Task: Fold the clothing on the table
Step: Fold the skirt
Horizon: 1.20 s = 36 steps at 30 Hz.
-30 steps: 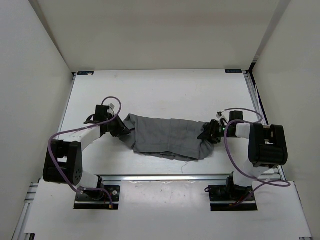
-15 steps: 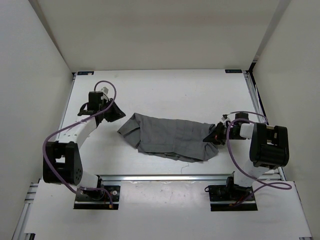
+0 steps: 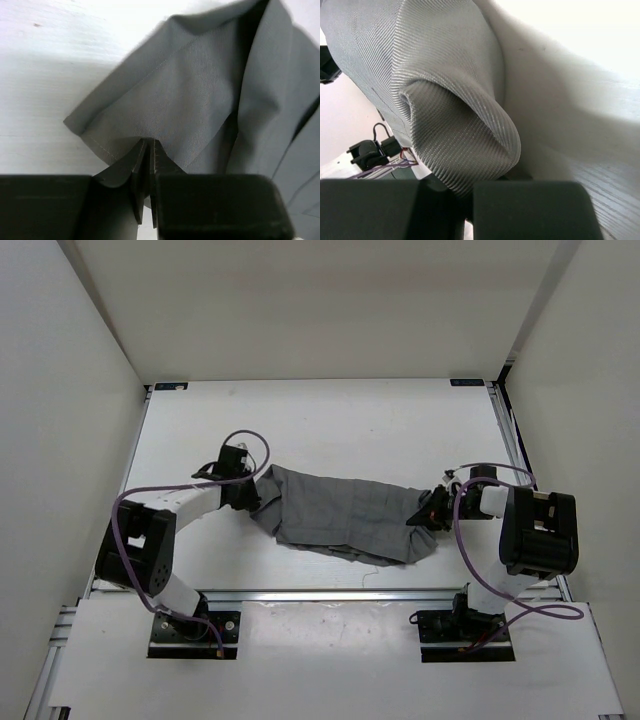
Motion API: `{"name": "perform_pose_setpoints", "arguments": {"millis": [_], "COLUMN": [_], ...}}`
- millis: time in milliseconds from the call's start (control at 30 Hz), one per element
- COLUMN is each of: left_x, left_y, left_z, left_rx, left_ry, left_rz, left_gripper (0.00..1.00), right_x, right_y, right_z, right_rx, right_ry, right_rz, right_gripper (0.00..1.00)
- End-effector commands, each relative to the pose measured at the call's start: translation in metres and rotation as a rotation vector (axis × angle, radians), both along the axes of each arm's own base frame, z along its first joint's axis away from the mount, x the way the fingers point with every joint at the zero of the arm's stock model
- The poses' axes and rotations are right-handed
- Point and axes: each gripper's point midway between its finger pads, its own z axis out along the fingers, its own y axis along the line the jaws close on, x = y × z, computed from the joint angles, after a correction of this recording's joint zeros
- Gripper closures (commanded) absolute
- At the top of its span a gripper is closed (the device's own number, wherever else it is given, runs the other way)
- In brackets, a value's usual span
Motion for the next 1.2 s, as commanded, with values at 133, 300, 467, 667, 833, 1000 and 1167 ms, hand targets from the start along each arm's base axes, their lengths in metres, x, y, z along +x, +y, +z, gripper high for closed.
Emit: {"name": "perform_pose_setpoints", "arguments": {"millis": [133,300,467,667,833,1000,1167], "left_x": [-0.012,-0.023,-0.04,-0.064,-0.083,-0.079,-0.075], "left_y": [0.016,-0.007,-0.049,-0.101,-0.133,-0.131,-0.129], "left_z": [-0.027,-0.029,-0.018,-0.014,-0.018,-0.015,-0.012], "left_rx": [0.257,0.196,0.037,-0.104,-0.15,-0.146,-0.156], "left_ry": [0.053,0.103,0.122,0.156,0.191,0.183,0.172], "left_rz": [-0.051,-0.127,-0.202,-0.315,-0.392,-0.393,-0.382], "left_gripper": [0.88,0.91,0.91,0.91,0.91,0.91,0.91], "right_x": [0.004,0.003,0.008,0.017,0.029,0.044,0.047], "right_y": [0.001,-0.021,-0.046,-0.079,-0.088,-0.05,0.017], "right_z": [0.014,0.01,0.013,0.033,0.063,0.108,0.143], "right_rx": [0.02,-0.019,-0.082,-0.202,-0.233,-0.197,-0.043], "right_ry": [-0.014,0.037,0.058,0.054,0.013,-0.069,-0.119], "right_rz": [0.002,-0.078,-0.134,-0.188,-0.207,-0.135,-0.013], "right_gripper": [1.0,1.0,1.0,1.0,1.0,1.0,1.0]}}
